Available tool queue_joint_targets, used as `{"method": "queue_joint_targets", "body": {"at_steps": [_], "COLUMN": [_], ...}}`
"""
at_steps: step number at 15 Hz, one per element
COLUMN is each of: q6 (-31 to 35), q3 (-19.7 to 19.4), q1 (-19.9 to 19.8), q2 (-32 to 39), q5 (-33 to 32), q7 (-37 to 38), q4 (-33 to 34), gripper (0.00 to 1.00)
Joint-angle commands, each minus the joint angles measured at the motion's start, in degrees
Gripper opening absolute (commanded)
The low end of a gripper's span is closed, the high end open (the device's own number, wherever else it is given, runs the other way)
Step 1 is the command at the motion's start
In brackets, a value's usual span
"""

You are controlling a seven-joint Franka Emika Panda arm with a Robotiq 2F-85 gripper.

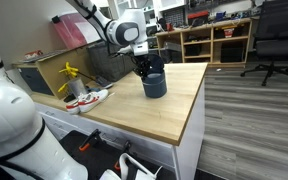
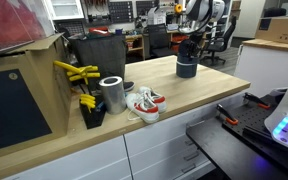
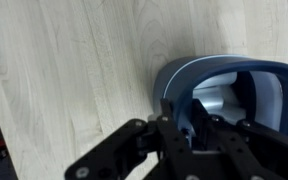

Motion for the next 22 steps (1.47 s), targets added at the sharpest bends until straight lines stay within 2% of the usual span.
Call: {"method": "queue_joint_targets", "body": {"at_steps": [1,11,12,15,19,20,22], "q6": [-3.0,-6.4,-6.2,-6.4,-6.0,-5.9,-5.6], "q3": [0.2,-1.2,-1.2,-1.4,-1.4,-1.3,-1.3], "q1": [0.0,0.8,0.9,0.9,1.0,1.0,1.2], "q2": [1.0,1.4,1.3,1.7,2.3,2.3,1.8], "q5": [0.5,-8.7,-9.5,-10.6,-9.9,-9.8,-10.0], "q7": [-2.8,-1.0,-0.7,-0.7,-1.4,-1.5,-1.6], "q4": [1.3,2.0,2.0,2.0,1.9,1.8,1.5], "gripper": [0.06,0.06,0.46,0.65,0.95,0.99,1.00]}}
